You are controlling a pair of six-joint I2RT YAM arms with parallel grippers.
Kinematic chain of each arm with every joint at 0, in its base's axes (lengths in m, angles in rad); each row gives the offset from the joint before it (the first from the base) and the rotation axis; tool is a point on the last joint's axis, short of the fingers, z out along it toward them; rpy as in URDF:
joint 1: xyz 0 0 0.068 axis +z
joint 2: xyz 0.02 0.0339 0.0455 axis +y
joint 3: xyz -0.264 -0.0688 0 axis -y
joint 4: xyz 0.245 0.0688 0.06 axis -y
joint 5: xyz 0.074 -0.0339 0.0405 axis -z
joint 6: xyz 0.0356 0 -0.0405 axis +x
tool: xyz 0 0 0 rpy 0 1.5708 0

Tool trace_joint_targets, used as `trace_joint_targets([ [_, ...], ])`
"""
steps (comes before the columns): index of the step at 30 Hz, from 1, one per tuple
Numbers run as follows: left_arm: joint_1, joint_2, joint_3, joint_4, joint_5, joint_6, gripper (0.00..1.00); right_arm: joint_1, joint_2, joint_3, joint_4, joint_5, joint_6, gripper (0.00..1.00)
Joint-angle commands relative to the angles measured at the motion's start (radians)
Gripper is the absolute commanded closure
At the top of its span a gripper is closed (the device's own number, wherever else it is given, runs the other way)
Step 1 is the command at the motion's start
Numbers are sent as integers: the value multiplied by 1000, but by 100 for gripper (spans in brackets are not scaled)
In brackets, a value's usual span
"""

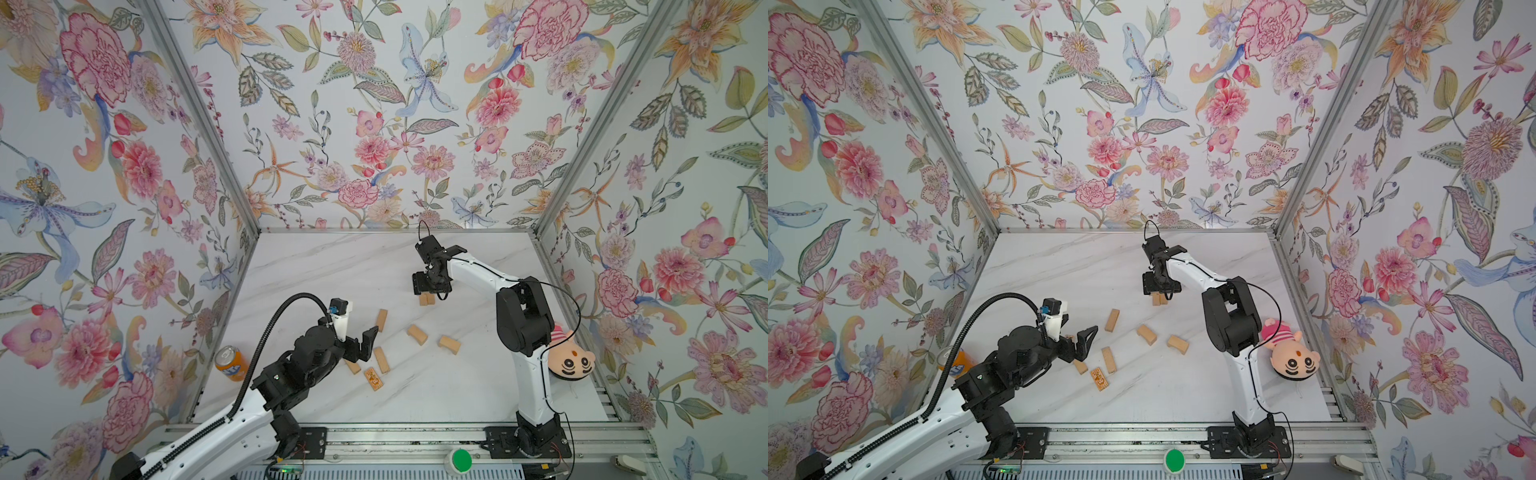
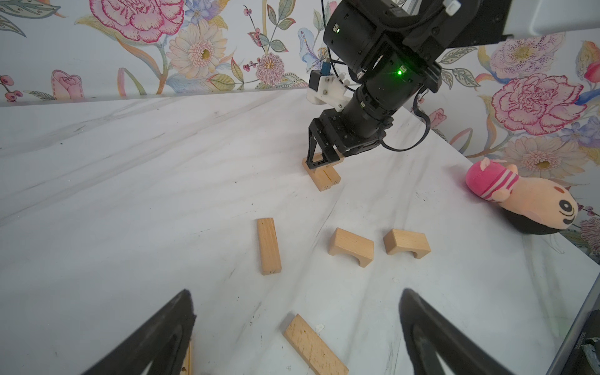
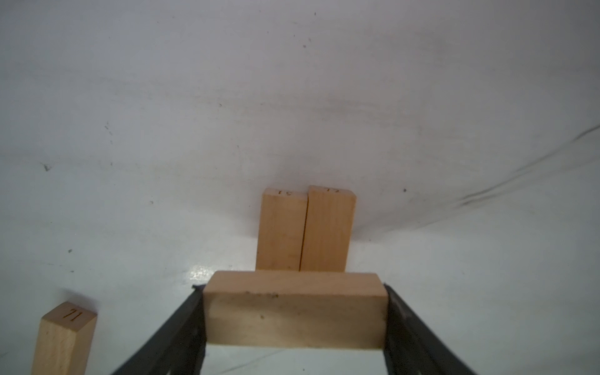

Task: Build the wood block tower
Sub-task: 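Lower the block crosswise onto blocks 15 and 72 and open the right gripper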

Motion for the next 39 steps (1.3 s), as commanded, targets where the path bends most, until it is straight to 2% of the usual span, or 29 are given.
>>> trace_joint_targets([
  [1, -11, -2, -16, 7, -6, -1, 1, -2, 37, 18, 5, 3, 21, 36],
  [17, -11, -36, -28, -3, -5, -13, 1, -7, 65, 38, 5, 4, 37, 35],
  [30, -12, -42, -26, -7, -8, -16, 1, -11, 63, 33, 5, -3, 39, 31],
  [39, -12, -33, -23, -4, -2, -14, 1, -12, 56, 29, 5, -16, 31, 21],
])
